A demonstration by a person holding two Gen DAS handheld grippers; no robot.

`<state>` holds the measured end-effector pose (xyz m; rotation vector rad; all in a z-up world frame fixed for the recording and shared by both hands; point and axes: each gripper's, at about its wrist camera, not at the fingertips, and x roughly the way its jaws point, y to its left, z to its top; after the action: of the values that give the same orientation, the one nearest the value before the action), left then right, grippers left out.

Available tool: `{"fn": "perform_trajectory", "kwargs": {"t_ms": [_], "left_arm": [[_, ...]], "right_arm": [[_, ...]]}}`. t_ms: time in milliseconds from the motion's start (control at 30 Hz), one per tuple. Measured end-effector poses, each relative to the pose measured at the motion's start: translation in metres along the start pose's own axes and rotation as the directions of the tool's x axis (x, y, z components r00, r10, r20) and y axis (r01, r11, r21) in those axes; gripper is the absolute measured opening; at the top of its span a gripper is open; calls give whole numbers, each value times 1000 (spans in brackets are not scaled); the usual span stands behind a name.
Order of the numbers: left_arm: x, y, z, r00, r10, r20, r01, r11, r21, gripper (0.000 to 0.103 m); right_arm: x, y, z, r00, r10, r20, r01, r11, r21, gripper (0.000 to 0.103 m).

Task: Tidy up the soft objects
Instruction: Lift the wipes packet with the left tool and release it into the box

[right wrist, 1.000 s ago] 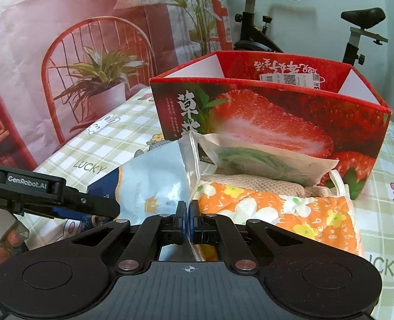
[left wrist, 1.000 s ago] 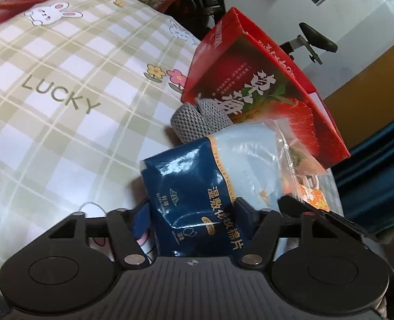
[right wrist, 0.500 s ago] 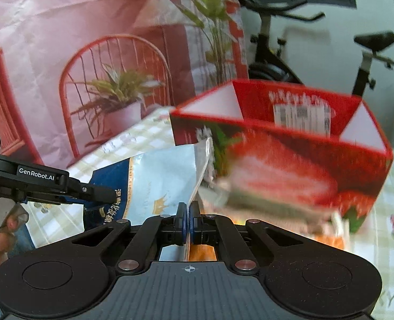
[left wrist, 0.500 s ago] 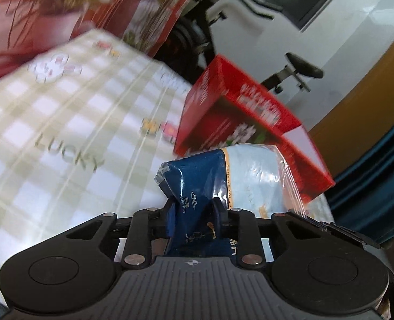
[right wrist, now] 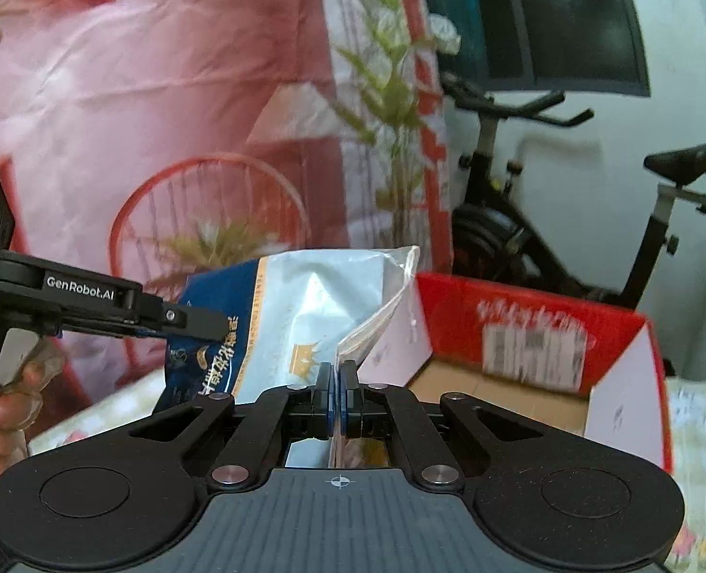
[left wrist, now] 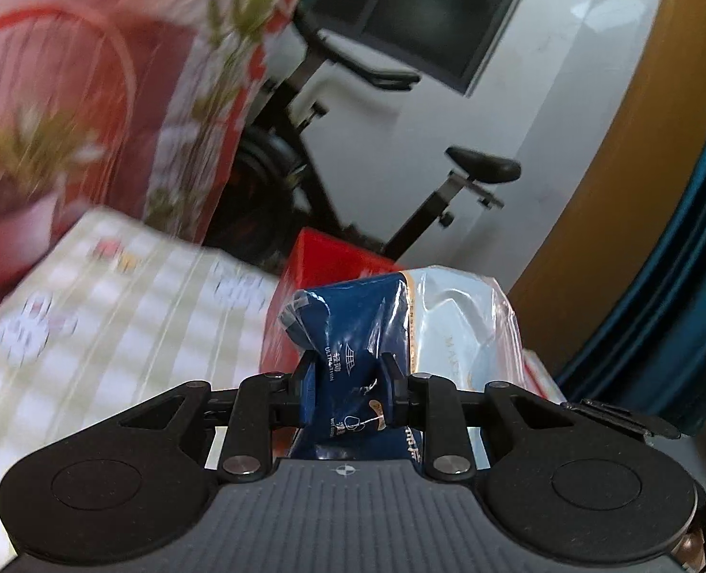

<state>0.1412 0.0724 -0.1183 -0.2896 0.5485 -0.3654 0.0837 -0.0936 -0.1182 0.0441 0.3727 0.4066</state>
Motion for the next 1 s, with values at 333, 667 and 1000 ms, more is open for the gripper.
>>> {"fn": "perform_trajectory", "kwargs": {"t_ms": [333, 667, 1000], "left_arm": [[71, -34, 51, 1000, -14, 28, 10, 993, 121, 28], [156, -35, 46, 993, 48, -109, -26, 981, 194, 28], [181, -20, 35, 972, 112, -207, -62, 971, 232, 46]], "right_arm": [[37, -54, 39, 993, -107, 56, 107, 994, -3, 2], [97, -105, 19, 980, -177, -87, 181, 983, 32, 2], [137, -112, -11, 955, -156, -254, 189, 976, 109, 2]]}}
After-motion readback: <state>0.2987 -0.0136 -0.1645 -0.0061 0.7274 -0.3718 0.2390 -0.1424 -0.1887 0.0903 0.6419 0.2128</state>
